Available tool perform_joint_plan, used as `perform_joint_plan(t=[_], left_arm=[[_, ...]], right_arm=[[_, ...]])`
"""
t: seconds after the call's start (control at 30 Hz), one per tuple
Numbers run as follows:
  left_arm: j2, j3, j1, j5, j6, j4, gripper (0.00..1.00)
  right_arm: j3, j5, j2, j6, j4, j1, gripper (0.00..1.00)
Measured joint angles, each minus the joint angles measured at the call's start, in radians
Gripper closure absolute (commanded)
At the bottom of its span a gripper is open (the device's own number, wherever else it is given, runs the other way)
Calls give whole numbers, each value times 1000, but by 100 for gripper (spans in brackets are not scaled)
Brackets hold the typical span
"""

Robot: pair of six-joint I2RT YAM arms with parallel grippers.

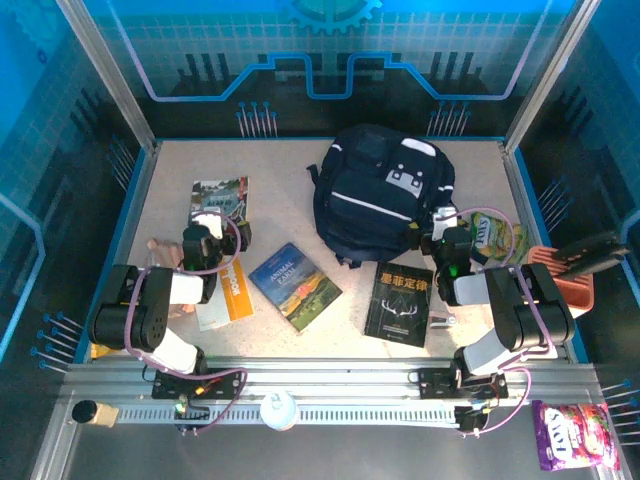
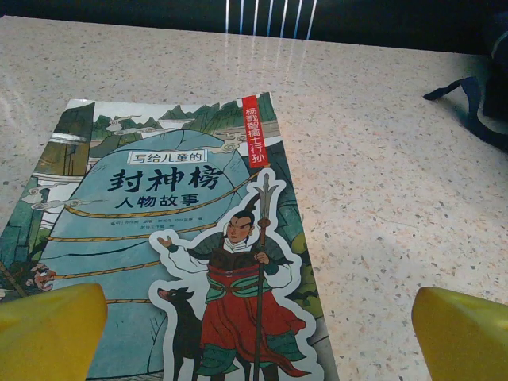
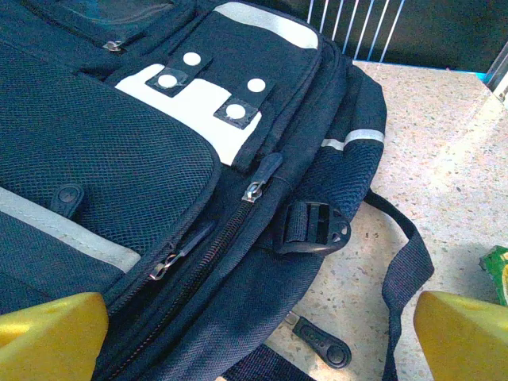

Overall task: Pack the student bag
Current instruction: Rotate the student bag at the center of the table.

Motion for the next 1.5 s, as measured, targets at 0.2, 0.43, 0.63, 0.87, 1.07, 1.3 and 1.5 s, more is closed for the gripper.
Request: perform_joint_plan(t=[0.2, 0.43, 0.63, 0.87, 1.07, 1.3, 1.5], left_arm=[[0, 0, 0, 0, 0, 0, 1], [0, 0, 0, 0, 0, 0, 1], [0, 0, 0, 0, 0, 0, 1], [0, 0, 0, 0, 0, 0, 1], [0, 0, 0, 0, 0, 0, 1], [-5, -7, 0, -1, 0, 17, 1], [-203, -25, 0, -25, -7, -96, 1]], right_arm=[[0, 0, 0, 2, 0, 0, 0], [0, 0, 0, 3, 0, 0, 0], [0, 0, 0, 3, 0, 0, 0], [0, 0, 0, 3, 0, 0, 0], [0, 0, 0, 3, 0, 0, 0], [-13, -3, -14, 1, 12, 0, 0], [-7, 44, -211, -10, -121, 26, 0]])
